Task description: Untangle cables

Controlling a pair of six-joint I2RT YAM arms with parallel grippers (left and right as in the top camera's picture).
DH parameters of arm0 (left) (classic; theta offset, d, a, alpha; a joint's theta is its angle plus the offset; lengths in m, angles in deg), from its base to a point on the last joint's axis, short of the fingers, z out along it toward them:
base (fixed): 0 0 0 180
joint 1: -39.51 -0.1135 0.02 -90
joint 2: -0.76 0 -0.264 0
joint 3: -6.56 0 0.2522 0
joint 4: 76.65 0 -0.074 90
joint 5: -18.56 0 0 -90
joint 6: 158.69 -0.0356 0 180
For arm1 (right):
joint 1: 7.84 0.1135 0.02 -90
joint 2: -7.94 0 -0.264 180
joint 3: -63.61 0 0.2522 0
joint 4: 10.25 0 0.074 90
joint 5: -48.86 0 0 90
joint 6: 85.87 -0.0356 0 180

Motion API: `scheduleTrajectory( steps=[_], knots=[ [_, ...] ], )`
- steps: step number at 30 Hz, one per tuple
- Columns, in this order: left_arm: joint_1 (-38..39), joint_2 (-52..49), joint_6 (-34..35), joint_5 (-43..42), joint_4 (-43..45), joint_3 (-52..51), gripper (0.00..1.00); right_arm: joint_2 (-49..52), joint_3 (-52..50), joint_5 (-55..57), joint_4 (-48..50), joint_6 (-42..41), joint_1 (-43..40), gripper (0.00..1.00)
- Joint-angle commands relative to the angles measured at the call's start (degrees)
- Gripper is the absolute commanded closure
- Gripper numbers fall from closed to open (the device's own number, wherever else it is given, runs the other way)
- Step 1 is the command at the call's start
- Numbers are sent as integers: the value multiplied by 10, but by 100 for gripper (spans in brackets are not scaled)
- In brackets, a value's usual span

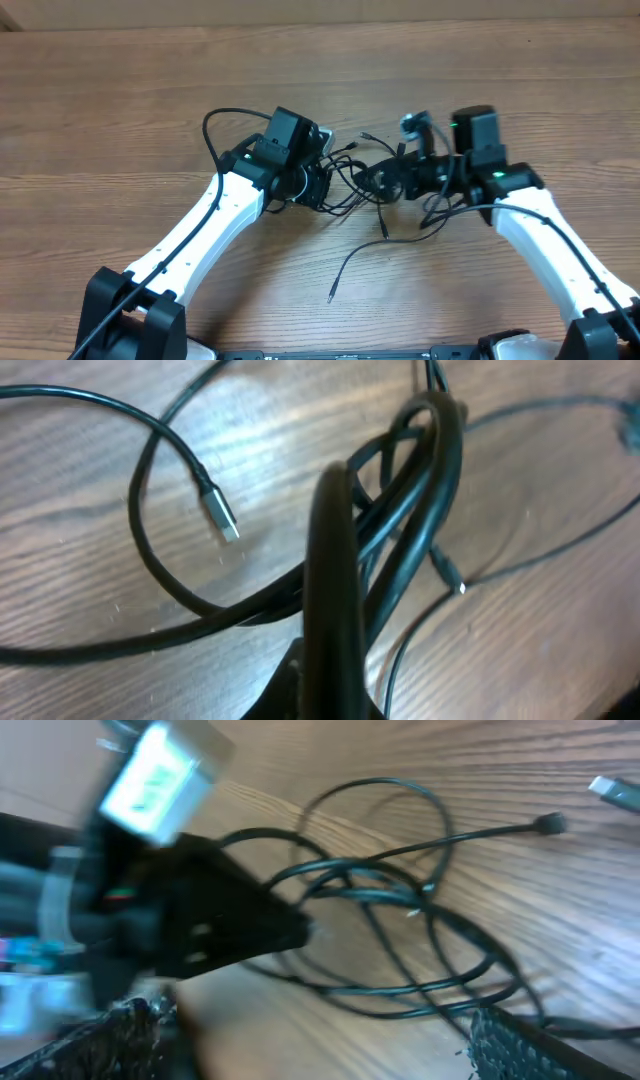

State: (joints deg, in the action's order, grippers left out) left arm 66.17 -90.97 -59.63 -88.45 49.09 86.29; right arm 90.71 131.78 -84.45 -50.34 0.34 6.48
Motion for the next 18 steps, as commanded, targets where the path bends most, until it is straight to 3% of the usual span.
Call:
scheduleTrajectory(
  steps=[1, 10, 15, 18],
  knots=[
    [-7, 25, -79, -26, -28, 10, 96, -8, 4, 197, 15, 14, 44, 3],
    [-13, 88, -153, -26, -64, 10, 96, -7, 4, 241, 29, 88, 109, 11],
    [-13, 102, -165, -51, -64, 10, 96, -7, 4, 173, 33, 89, 111, 12],
    [-13, 101, -184, -97, -63, 10, 96, -7, 4, 105, 38, 127, 111, 19]
  ],
)
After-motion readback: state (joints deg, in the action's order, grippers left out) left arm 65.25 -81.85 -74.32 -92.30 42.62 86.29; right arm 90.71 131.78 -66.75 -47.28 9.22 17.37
